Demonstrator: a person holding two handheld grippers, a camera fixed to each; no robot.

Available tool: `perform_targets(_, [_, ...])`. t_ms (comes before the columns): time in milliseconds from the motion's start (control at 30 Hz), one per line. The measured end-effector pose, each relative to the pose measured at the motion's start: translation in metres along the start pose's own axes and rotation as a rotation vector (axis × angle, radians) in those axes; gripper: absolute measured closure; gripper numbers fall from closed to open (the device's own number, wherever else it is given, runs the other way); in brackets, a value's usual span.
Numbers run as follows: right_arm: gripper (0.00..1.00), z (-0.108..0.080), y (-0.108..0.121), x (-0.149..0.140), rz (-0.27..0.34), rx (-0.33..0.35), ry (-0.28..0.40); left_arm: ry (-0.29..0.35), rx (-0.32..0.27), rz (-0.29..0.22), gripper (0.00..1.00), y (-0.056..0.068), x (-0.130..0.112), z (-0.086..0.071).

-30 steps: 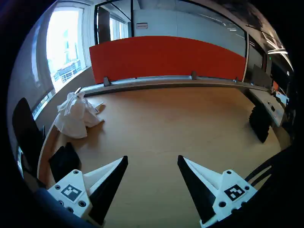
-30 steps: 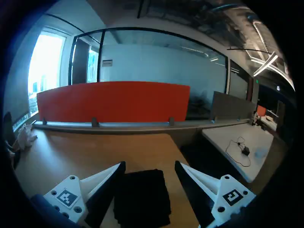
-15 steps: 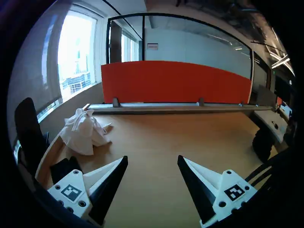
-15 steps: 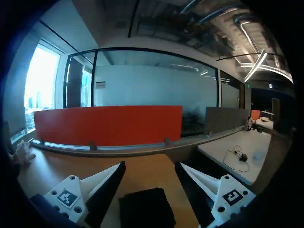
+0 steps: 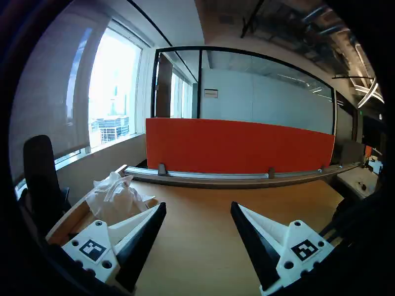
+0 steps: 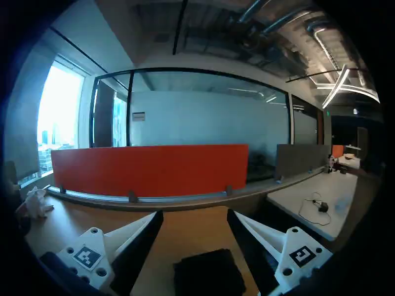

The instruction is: Fold towel

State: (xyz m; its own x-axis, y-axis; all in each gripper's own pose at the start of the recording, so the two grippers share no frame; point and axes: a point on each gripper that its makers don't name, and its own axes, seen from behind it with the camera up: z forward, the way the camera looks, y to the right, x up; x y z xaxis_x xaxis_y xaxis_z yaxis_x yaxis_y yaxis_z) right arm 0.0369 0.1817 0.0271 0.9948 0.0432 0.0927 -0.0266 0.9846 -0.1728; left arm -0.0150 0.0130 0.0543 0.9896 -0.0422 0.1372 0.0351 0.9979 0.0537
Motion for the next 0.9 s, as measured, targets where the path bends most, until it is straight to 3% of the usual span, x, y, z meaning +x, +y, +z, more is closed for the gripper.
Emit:
perform_targets(467, [0.0, -0.008, -0.096, 0.029, -0.004, 0.094, 0.06, 0.058, -0.045, -0.012, 0.03, 0.011, 0.024, 0.003])
perform_targets(600, [0.0, -0.009, -0.125, 0.027, 0.003, 0.123, 0.061, 0.066, -0.057, -0.015, 0.03, 0.012, 0.027, 0.003])
perform_targets(900, [0.0, -0.011, -0.166, 0.02, 0.036, 0.16, 0.055, 0.078, -0.062, -0.009, 0.03, 0.009, 0.03, 0.0])
